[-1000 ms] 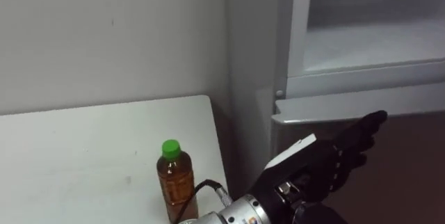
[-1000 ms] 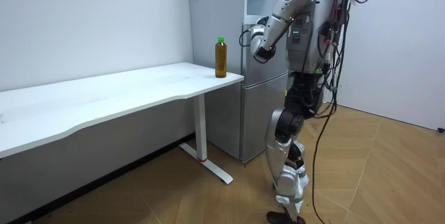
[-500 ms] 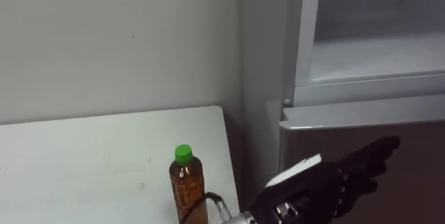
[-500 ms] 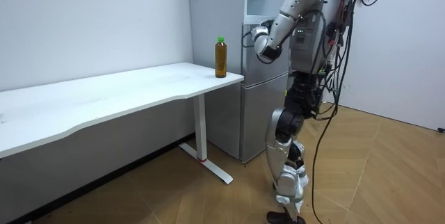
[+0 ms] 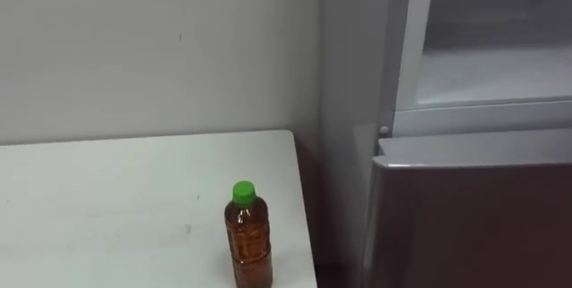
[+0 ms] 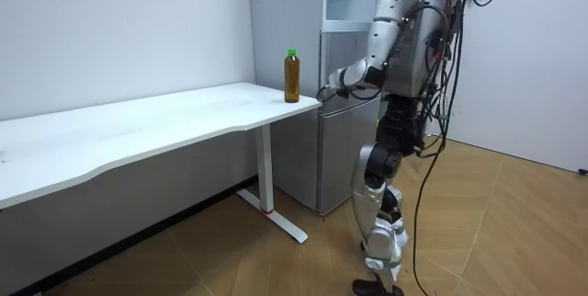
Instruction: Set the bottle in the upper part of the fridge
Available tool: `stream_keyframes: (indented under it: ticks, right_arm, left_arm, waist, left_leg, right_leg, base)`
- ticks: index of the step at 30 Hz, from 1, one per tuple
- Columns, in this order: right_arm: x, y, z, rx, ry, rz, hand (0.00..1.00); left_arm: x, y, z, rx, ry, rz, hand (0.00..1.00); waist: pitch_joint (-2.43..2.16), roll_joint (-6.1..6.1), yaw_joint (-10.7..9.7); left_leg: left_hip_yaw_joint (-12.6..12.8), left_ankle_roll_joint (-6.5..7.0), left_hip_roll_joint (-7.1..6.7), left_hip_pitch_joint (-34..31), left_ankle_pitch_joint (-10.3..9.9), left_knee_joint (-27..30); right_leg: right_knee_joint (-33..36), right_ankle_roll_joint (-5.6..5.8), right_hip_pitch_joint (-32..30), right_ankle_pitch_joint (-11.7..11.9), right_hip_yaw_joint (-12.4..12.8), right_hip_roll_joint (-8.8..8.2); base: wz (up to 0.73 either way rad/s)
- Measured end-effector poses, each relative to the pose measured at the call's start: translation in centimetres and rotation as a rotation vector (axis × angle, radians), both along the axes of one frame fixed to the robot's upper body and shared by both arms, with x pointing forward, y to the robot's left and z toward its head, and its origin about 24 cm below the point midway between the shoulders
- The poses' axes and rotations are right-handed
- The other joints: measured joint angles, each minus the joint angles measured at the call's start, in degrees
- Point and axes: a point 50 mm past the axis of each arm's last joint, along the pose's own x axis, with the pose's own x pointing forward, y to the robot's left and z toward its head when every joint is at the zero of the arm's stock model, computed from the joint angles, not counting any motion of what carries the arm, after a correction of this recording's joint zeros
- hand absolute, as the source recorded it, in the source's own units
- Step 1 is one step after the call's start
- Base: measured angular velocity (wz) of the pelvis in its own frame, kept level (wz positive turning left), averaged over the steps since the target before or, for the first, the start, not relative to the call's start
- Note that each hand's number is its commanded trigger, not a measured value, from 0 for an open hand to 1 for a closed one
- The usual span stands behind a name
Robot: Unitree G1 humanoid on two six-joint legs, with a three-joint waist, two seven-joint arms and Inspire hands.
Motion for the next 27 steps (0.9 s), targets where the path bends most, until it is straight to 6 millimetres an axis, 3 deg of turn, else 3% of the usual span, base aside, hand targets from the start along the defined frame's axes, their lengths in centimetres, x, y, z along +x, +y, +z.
stream_keyframes:
  ticks: [5, 8, 10, 16, 22, 27]
  right_arm:
    - [0.2, 1.2, -0.1, 0.045, -0.02, 0.034, 0.0]
    - [0.1, 1.4, -0.2, 0.058, -0.027, 0.033, 0.0]
    - [-0.5, 1.6, -0.2, 0.06, -0.031, 0.028, 0.0]
    - [-1.4, 1.4, -0.4, 0.061, -0.03, -0.001, 0.0]
    - [-3.1, 1.2, -0.6, 0.063, -0.025, -0.052, 0.0]
    - [-4.2, 1.2, -0.7, 0.069, -0.015, -0.117, 0.0]
  left_arm:
    - [-1.0, 2.6, -3.7, 0.164, 0.099, 0.066, 0.0]
    - [-2.1, 5.4, -7.0, 0.316, 0.192, 0.17, 0.0]
    - [-3.9, 7.8, -9.2, 0.406, 0.296, 0.278, 0.0]
    - [-9.3, 12.4, -13.0, 0.573, 0.521, 0.536, 0.0]
    - [-13.3, 14.3, -14.2, 0.622, 0.665, 0.753, 0.0]
    - [-15.2, 15.2, -14.6, 0.644, 0.742, 0.898, 0.0]
  waist:
    - [-0.14, -1.26, 1.96]
    - [-0.46, -1.53, 3.02]
    - [-0.6, -1.95, 3.76]
    - [-0.58, -1.99, 4.88]
    - [-0.58, -1.63, 7.12]
    - [-0.71, -1.75, 8.17]
  left_leg:
    - [-0.04, -0.09, -0.03, 0.07, 0.06, -0.01]
    - [-0.22, -0.09, -0.03, 0.09, 0.04, -0.18]
    - [-0.51, -0.11, -0.02, 0.3, 0.04, -0.25]
    - [-1.07, -0.02, -0.2, 1.04, -0.07, -0.77]
    - [-1.4, 0.0, -0.24, 2.06, -0.08, -0.75]
    - [-1.52, 0.0, -0.25, 2.63, -0.08, -0.8]
  right_leg:
    - [-0.01, 0.1, 0.0, -0.15, -0.04, 0.02]
    - [-0.05, 0.11, 0.16, -0.16, -0.41, 0.05]
    - [-0.02, 0.11, 0.56, -0.2, -0.46, 0.07]
    - [0.03, 0.21, 1.46, -0.18, -1.18, -0.15]
    - [-0.03, 0.23, 2.25, -0.18, -1.43, -0.13]
    - [-0.03, 0.23, 3.26, -0.18, -1.53, -0.15]
  base:
    - [0.0]
    - [0.02]
    - [0.06]
    - [0.05]
    - [0.03]
    - [0.01]
